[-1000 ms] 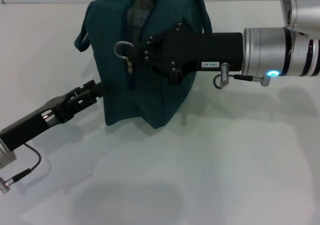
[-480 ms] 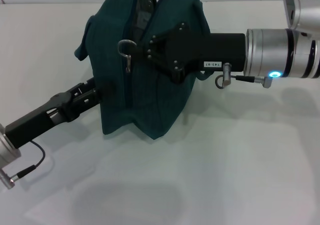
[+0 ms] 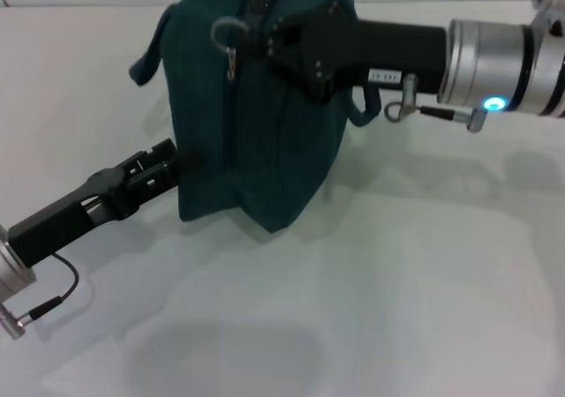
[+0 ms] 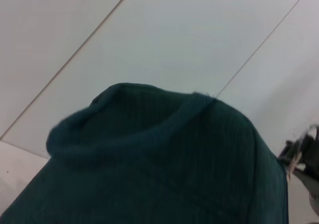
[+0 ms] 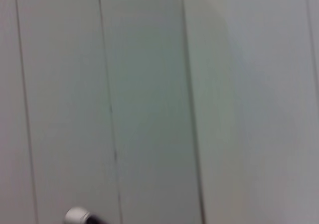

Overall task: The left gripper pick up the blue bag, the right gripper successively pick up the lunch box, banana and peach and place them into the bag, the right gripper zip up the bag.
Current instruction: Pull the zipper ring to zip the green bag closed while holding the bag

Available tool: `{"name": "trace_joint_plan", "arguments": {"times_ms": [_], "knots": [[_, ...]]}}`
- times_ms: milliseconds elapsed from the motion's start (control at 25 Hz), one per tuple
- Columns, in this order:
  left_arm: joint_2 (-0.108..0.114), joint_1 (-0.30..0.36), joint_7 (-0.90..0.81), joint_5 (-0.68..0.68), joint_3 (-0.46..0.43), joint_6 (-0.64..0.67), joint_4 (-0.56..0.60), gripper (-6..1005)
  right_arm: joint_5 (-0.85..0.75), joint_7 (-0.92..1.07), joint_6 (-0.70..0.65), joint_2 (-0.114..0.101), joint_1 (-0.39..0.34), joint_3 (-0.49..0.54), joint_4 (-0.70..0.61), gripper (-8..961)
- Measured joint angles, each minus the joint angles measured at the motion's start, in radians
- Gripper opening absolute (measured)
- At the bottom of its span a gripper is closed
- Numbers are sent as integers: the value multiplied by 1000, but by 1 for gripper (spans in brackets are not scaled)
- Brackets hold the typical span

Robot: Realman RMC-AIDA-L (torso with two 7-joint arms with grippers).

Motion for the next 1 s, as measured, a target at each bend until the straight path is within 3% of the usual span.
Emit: {"name": "trace_joint_plan", "arguments": {"times_ms": [320,680,1000], "knots": [[-1,3,0,0,0,3,-2,885,102,4,30,4,3,53,78,10],[-10,3,-5,-1,0,7,-2,875,160,6,26,4,29,21,162,10],[-16,-11,-12,-19,-5,33,-4,866,202,7,23,5,34,-143,149,10]]}}
